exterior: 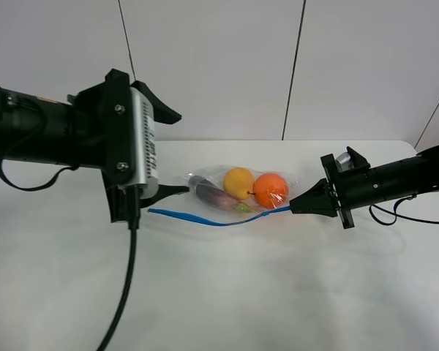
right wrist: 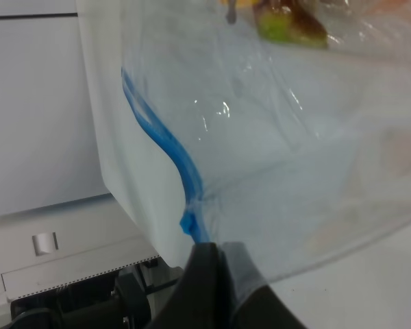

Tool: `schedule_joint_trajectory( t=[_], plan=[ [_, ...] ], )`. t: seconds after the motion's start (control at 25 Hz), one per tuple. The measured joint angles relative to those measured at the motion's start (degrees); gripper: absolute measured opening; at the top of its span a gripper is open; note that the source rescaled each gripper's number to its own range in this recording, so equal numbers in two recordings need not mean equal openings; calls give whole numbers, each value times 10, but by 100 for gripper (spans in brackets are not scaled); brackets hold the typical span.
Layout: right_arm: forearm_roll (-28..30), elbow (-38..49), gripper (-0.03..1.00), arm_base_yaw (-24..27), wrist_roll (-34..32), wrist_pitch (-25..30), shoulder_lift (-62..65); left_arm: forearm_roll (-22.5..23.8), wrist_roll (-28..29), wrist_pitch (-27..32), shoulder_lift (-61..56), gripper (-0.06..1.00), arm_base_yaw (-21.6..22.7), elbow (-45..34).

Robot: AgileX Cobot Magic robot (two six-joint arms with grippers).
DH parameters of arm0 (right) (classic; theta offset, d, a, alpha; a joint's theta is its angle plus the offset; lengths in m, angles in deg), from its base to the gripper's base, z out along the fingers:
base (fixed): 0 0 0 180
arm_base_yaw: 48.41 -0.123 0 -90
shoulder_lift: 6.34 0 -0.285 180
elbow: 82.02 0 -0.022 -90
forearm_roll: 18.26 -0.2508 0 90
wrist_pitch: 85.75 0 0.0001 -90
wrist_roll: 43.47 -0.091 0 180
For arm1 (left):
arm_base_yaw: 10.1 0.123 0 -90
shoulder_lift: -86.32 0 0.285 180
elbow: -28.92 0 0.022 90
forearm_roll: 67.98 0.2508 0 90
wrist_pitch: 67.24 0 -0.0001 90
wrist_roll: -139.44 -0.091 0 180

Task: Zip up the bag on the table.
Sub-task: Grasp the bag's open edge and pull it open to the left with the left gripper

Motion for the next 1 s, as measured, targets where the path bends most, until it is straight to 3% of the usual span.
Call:
schedule_joint_trajectory(
  t=[0.2, 0.36, 0.48, 0.88, 1.0],
  plan=[
    [0, 0, 0, 0, 0, 0, 0, -39, -1, -77, 72, 100, -85, 0],
    [0, 0, 0, 0, 0, 0, 0, -44, -1, -167, 151, 100, -138, 2],
    [-1, 0, 0, 0, 0, 0, 0, -46, -1, -198, 215, 100, -162, 27],
    [0, 0, 0, 0, 0, 0, 0, -47, 0, -220, 351, 100, -178, 155],
    [0, 0, 0, 0, 0, 0, 0, -47, 7, -232, 376, 93, -178, 169]
  ],
)
